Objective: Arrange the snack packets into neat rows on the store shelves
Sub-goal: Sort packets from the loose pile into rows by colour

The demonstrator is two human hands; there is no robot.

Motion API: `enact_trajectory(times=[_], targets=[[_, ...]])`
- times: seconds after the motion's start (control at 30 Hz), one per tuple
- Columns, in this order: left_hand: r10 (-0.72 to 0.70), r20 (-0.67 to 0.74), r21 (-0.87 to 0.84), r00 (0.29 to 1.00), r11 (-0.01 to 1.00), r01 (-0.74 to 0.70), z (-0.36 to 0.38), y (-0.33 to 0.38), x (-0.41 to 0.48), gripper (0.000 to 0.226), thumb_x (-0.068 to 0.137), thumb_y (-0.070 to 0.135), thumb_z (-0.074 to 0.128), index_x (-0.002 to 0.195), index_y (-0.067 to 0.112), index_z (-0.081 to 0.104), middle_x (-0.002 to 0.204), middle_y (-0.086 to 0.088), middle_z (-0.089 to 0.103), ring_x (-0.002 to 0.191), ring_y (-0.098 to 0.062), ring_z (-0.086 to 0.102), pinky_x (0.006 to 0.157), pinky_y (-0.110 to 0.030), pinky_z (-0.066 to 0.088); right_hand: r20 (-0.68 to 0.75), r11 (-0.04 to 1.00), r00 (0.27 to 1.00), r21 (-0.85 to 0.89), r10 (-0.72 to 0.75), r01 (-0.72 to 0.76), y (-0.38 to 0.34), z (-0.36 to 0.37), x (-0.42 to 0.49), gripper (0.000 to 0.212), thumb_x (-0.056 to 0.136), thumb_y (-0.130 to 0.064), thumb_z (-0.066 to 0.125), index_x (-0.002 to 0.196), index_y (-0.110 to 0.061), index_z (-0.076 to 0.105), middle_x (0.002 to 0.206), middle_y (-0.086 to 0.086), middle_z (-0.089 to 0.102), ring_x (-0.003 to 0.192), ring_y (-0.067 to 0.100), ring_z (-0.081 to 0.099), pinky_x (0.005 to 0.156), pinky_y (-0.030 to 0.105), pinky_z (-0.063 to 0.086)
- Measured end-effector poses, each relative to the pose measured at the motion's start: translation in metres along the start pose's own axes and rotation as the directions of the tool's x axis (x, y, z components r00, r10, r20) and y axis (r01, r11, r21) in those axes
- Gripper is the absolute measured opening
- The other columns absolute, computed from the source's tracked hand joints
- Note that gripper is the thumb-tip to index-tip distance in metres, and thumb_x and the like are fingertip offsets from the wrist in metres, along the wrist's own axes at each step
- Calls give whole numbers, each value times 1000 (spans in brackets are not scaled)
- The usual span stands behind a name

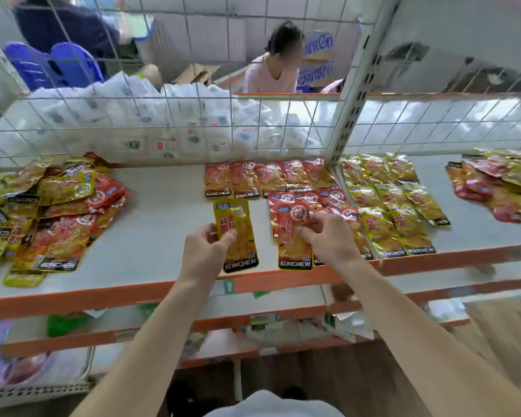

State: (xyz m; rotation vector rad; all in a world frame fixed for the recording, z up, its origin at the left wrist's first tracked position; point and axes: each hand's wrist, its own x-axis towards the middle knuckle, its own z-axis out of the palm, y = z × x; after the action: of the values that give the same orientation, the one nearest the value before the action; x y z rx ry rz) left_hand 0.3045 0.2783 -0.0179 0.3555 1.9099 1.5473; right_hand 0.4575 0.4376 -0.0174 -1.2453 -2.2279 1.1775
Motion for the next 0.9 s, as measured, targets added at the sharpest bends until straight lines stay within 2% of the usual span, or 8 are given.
enact_trajectory(times=[0.1, 0.13, 0.2, 0.27, 0.37, 0.53, 0.73, 0.9], targets=[[13, -27, 6, 1000, 1000, -13, 16, 3, -8, 5, 95, 15, 67, 94, 20, 66, 95, -3, 74, 85, -12, 71, 64, -17, 53, 7, 988, 999, -149, -47, 47, 10, -4, 11, 21, 94, -17, 68, 112, -7, 70, 92, 3, 72, 73, 10, 63, 59, 9, 48], [11, -36, 4, 999, 1000, -11, 19, 3, -10, 6, 95, 16, 67, 93, 20, 66, 95, -3, 74, 85, -12, 71, 66, -19, 54, 8, 979, 998, -195, -62, 62, 13, -4, 14, 24, 94, -19, 69, 115, -7, 69, 92, 4, 71, 76, 14, 63, 62, 14, 49], [9, -58, 11, 998, 1000, -9, 24, 2, -14, 5, 95, 16, 68, 92, 21, 67, 95, -3, 74, 87, -15, 72, 72, -25, 56, 15, 947, 996, -309, -90, 90, 18, -1, 19, 34, 92, -29, 70, 120, -9, 67, 102, 7, 68, 96, 24, 60, 82, 32, 50], [17, -80, 28, 997, 999, -14, 25, -1, -17, 5, 95, 16, 68, 93, 21, 68, 94, -4, 75, 90, -18, 72, 77, -29, 57, 8, 885, 991, -450, -131, 121, 17, 1, 19, 39, 92, -36, 68, 121, -10, 65, 114, 9, 62, 111, 28, 48, 95, 39, 42], [11, -97, 43, 995, 999, -7, 25, -5, -21, 5, 94, 17, 67, 96, 20, 70, 96, -4, 76, 93, -21, 73, 85, -36, 58, 7, 823, 991, -555, -136, 117, 12, 4, 14, 44, 94, -44, 63, 123, -11, 62, 124, 10, 51, 119, 29, 38, 100, 38, 35], [25, -68, 33, 997, 999, -23, 23, -2, -20, 6, 94, 18, 68, 94, 25, 70, 97, -3, 76, 93, -20, 73, 89, -42, 59, 10, 741, 992, -664, -127, 101, 7, 10, 13, 52, 89, -51, 67, 124, -15, 52, 129, 9, 37, 120, 28, 30, 100, 37, 36], [36, -6, 22, 999, 999, -36, 10, 6, -14, 5, 95, 21, 68, 100, 20, 70, 96, -3, 75, 95, -20, 72, 90, -43, 58, 294, 662, 949, -690, -114, 293, -11, 16, 26, 76, 90, -41, 63, 154, -32, 23, 161, 0, 12, 147, 28, -3, 111, 53, 17], [54, 14, 50, 998, 997, -54, 0, 7, -7, 5, 95, 22, 68, 98, 18, 71, 92, -2, 76, 90, -19, 73, 83, -37, 60, 405, 639, 914, -703, 0, 311, -19, 19, 35, 72, 95, -36, 55, 157, -30, 20, 167, -6, 11, 153, 20, -1, 116, 62, 3]])
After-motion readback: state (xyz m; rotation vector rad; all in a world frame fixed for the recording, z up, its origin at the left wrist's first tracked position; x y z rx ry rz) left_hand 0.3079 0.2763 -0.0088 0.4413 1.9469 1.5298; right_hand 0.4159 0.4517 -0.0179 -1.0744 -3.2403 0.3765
